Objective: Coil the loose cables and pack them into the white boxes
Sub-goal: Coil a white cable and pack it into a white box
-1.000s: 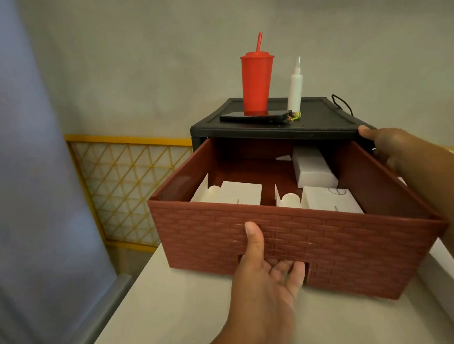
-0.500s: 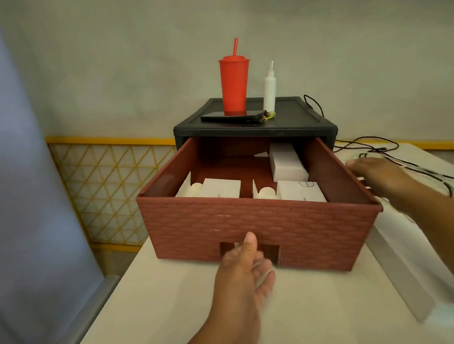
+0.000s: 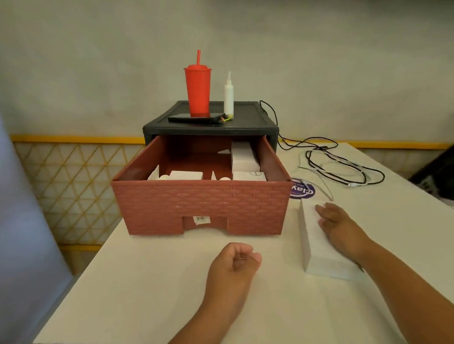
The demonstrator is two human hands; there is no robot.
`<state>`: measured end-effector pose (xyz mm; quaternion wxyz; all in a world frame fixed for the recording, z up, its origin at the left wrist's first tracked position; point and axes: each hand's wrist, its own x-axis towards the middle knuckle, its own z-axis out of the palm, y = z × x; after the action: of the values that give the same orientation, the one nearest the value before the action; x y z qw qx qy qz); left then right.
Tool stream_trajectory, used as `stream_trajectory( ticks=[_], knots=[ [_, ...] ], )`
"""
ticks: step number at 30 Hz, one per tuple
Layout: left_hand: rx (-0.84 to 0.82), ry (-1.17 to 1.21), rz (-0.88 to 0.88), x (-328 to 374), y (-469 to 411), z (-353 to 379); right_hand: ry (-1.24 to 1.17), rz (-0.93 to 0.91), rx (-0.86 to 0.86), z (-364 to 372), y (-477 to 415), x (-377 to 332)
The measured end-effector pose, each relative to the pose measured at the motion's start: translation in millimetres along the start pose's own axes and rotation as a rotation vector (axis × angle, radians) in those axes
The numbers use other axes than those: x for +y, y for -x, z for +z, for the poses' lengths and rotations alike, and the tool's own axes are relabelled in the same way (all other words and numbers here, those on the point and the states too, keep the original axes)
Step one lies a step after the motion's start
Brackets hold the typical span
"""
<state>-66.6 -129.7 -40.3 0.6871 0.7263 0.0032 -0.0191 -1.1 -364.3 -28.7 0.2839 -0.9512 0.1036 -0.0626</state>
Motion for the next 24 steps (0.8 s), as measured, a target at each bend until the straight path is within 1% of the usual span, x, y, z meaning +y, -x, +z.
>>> stream_trajectory(
  ticks=[4, 6, 8, 10, 13, 15, 16, 19, 21, 22, 24],
  knots=[
    [-0.127, -0.28, 0.109, -7, 11, 8, -0.017, 0.139, 0.119, 17, 39, -19],
    [-0.155, -0.394, 0.156, -8, 16, 11, -0.015, 0.187, 0.12, 26, 64, -33],
    [-0.143, -0.439, 0.186, -7, 19, 13, -0.064, 0.241, 0.106, 33, 91, -52],
    [-0.143, -0.466, 0.196, -6, 20, 12, -0.062, 0.225, 0.105, 40, 113, -68],
    [-0.174, -0.508, 0.185, -3, 22, 3, 0.038, 0.072, 0.145, 44, 128, -77],
    [-0.172, -0.52, 0.137, -2, 21, -7, 0.018, -0.023, 0.147, 37, 123, -75],
    [-0.17, -0.529, 0.11, 0, 21, -13, -0.002, -0.042, 0.137, 33, 117, -73],
    [-0.17, -0.56, 0.062, 4, 21, -21, -0.022, 0.008, 0.055, 22, 98, -58],
    [-0.151, -0.565, 0.052, 5, 20, -24, -0.092, 0.039, -0.013, 20, 92, -51],
    [-0.129, -0.562, 0.045, 5, 20, -26, -0.116, 0.054, -0.022, 20, 92, -49],
    [-0.042, -0.544, 0.046, 4, 16, -32, -0.123, 0.07, 0.019, 23, 93, -47]
  ],
)
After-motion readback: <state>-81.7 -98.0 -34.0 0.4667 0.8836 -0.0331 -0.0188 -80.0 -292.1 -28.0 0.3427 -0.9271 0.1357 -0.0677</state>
